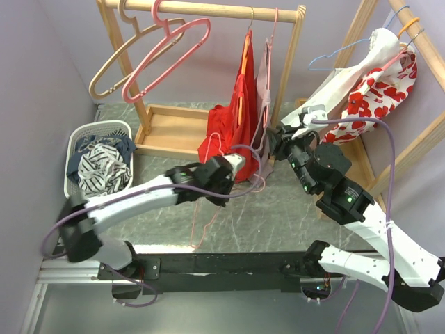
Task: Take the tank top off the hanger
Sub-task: Pick up the hanger at the center of the board, then place the hanger at the clothesline.
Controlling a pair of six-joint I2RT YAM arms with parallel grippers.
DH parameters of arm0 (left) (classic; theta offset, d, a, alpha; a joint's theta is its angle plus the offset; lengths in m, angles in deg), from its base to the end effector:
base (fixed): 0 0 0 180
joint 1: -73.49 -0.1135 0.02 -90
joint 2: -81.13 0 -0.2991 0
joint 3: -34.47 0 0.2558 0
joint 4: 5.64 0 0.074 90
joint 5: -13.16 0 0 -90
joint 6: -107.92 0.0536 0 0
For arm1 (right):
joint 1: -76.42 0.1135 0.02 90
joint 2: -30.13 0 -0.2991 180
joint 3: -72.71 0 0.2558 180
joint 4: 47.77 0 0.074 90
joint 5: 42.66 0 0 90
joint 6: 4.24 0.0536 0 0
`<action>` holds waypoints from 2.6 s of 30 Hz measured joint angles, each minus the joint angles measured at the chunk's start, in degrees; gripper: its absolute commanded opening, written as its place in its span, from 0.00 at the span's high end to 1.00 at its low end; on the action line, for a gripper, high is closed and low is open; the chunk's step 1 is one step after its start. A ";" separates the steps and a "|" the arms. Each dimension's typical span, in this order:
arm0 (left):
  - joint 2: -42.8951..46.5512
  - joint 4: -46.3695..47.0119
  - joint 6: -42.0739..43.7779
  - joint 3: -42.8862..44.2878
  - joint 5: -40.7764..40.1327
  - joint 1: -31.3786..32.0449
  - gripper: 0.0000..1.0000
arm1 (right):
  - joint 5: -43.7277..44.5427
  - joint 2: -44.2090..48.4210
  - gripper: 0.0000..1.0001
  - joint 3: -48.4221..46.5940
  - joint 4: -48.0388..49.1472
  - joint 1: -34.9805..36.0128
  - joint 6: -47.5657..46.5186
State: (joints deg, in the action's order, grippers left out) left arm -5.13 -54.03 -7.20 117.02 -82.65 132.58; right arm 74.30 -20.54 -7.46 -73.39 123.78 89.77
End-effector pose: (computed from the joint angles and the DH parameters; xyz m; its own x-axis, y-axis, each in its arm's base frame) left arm 0.1762 -0.2837 0.2949 -0.7158 0.3734 -0.5901 0.5718 0.7984 -0.1884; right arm 0.1361 0.1120 0.4791 0.0213 0.1151 -0.9931 -0.3516 0.9307 0.1004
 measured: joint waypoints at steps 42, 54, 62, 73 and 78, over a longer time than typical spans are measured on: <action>-20.13 63.98 -37.92 32.30 65.00 -47.10 0.99 | -0.59 -4.00 0.61 -0.04 -0.09 -0.02 0.79; -31.08 74.49 -49.81 52.13 64.61 -47.06 0.99 | -1.07 -6.84 0.61 -1.01 -0.76 -0.15 0.37; -38.23 72.96 -50.66 62.20 60.13 -47.08 0.99 | -1.16 -6.88 0.61 -1.01 -0.85 -0.37 0.37; -37.55 64.98 -44.11 59.12 50.34 -47.17 0.96 | -1.55 -6.88 0.61 -1.01 -0.85 -0.37 0.42; -39.10 60.28 -44.46 62.20 49.29 -47.19 0.93 | -1.64 -6.88 0.62 -1.01 -0.85 -0.37 0.44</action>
State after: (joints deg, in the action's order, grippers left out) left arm -44.23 6.25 -51.66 179.23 -33.36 85.39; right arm 72.66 -27.43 -8.47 -74.24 123.41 90.21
